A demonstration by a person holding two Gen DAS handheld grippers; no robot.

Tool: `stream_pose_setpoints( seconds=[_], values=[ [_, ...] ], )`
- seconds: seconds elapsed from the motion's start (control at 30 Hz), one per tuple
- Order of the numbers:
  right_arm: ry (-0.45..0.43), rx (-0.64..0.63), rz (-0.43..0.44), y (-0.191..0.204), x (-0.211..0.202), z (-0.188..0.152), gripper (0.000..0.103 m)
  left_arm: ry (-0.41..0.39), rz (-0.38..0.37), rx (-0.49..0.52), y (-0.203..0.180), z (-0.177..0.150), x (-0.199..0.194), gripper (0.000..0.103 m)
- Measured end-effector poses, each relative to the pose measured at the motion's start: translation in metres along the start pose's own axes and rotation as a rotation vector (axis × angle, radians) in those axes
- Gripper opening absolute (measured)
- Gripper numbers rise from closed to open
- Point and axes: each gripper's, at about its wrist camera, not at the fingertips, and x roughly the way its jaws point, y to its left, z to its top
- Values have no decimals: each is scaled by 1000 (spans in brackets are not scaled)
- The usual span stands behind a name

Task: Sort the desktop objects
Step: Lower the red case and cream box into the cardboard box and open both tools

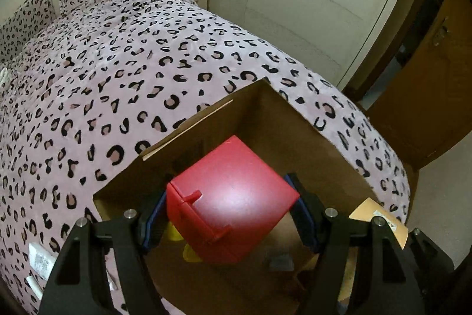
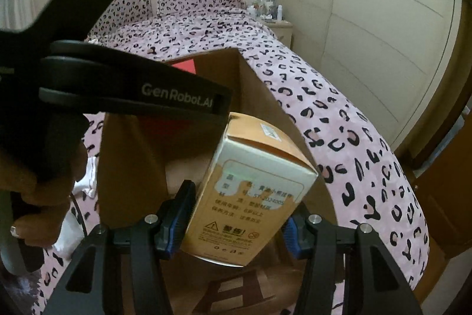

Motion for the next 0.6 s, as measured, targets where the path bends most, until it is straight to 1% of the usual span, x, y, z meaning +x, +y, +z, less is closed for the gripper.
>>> stream_pose_setpoints(
  seconds=[0.07,0.37,0.6],
  values=[
    [12,-5,-1,1,5,-1,55,6,-8,-2,3,-1,3,73],
    [57,-15,1,5,20,-5,55,19,13,21,7,-6,11,73],
    [69,-16,1,3,25,-7,55,20,26,26,5,-7,13,73]
  ],
)
